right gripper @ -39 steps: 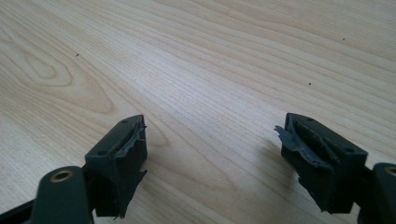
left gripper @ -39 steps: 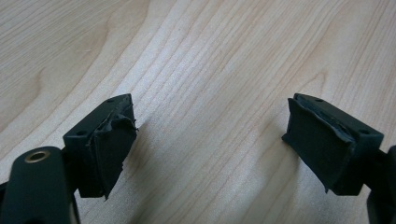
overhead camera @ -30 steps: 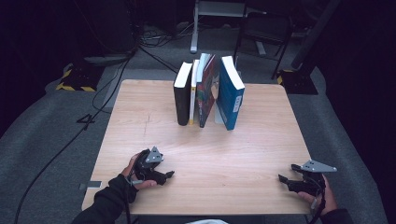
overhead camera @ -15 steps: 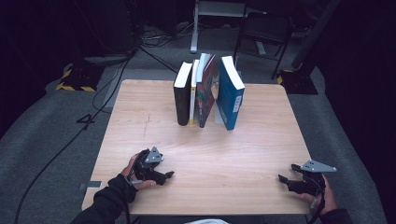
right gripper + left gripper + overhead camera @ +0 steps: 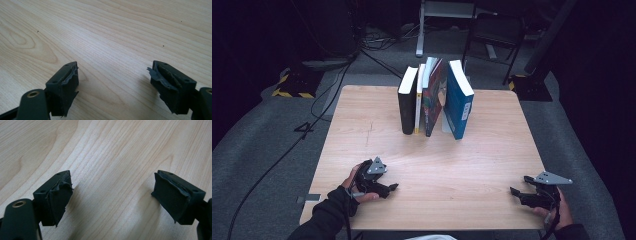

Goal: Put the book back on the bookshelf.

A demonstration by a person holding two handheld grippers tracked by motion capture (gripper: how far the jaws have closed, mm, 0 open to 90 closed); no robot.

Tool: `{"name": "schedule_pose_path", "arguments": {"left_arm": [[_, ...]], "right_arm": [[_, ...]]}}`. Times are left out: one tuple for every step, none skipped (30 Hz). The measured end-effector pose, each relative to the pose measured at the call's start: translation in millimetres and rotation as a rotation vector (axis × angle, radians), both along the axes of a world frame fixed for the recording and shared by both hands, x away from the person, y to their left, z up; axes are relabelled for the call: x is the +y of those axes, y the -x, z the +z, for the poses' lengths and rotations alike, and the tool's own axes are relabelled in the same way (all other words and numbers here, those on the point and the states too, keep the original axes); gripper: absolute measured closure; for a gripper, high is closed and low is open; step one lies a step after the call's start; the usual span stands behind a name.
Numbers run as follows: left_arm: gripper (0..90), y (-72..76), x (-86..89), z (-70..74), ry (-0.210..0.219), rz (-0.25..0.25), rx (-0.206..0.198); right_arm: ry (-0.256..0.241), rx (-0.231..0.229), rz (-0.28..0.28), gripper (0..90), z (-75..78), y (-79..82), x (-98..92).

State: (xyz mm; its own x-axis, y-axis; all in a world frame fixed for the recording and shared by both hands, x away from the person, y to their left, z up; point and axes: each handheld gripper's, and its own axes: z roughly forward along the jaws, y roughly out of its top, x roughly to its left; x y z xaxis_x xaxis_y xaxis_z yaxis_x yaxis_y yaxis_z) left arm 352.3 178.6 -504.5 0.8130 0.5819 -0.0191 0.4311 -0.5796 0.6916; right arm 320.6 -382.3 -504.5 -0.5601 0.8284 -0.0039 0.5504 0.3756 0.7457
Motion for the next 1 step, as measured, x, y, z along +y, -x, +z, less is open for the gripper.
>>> {"name": "schedule_pose_path", "arguments": {"left_arm": [[15.7,0.0,0.0,0.0,0.0,0.0,0.0]], "right_arm": [[0.0,0.0,0.0,22.5,0.0,0.0,0.0]]}}
